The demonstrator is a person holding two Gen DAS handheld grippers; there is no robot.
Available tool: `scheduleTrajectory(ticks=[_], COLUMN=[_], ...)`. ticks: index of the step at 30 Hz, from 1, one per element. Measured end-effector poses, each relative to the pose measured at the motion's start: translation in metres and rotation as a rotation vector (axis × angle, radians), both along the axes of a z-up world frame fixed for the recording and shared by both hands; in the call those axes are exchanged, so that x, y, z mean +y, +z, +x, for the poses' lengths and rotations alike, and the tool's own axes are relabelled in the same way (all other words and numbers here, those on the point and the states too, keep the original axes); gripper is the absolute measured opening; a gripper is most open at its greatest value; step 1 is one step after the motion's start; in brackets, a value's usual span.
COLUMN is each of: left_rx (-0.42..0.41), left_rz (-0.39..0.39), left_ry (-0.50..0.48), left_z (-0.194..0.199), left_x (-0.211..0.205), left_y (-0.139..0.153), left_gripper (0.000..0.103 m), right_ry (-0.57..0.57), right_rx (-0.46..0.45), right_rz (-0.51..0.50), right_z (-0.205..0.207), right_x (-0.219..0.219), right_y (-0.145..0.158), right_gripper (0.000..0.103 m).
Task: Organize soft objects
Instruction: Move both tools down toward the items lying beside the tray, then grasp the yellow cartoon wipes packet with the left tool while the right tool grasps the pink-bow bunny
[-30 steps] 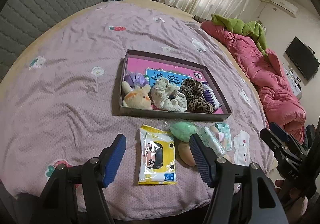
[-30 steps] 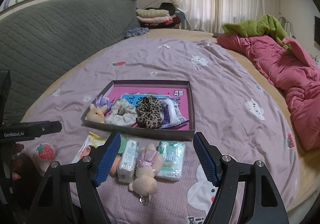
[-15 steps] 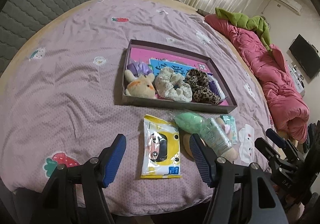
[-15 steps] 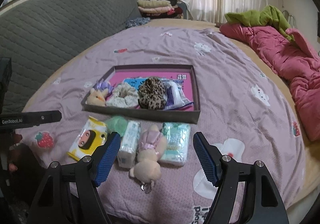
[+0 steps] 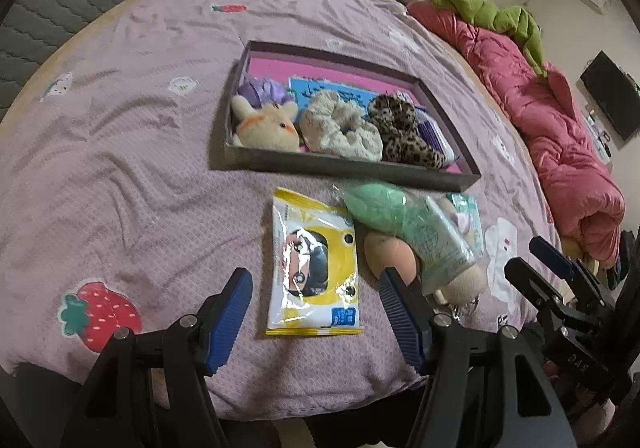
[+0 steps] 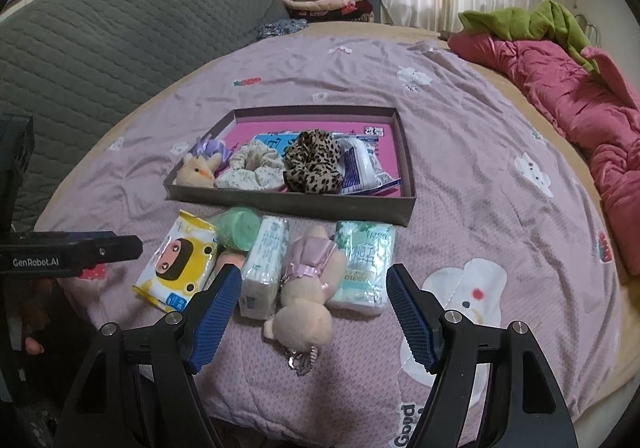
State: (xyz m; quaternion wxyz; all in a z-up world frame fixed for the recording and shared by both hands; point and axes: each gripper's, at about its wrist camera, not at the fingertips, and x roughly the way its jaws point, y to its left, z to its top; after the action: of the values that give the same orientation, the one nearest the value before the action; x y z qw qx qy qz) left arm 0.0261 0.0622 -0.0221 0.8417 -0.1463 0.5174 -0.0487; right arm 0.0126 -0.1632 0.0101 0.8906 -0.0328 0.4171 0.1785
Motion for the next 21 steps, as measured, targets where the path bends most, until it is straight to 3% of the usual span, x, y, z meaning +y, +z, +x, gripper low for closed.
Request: scheduleTrajectory(ticks=[21], left_rx=[0.086], left_rz=[0.042], left_ry=[-0.083], left_z=[0.005], left_x=[-0.026], left_y=[-0.031], left_gripper=[0.065], right_ry=[-0.029], right_rx=[0.134], right_rz=[0.007], right_z=[0.008], right_x=[-0.009], right_y=[-0.036], right_gripper=[0.076])
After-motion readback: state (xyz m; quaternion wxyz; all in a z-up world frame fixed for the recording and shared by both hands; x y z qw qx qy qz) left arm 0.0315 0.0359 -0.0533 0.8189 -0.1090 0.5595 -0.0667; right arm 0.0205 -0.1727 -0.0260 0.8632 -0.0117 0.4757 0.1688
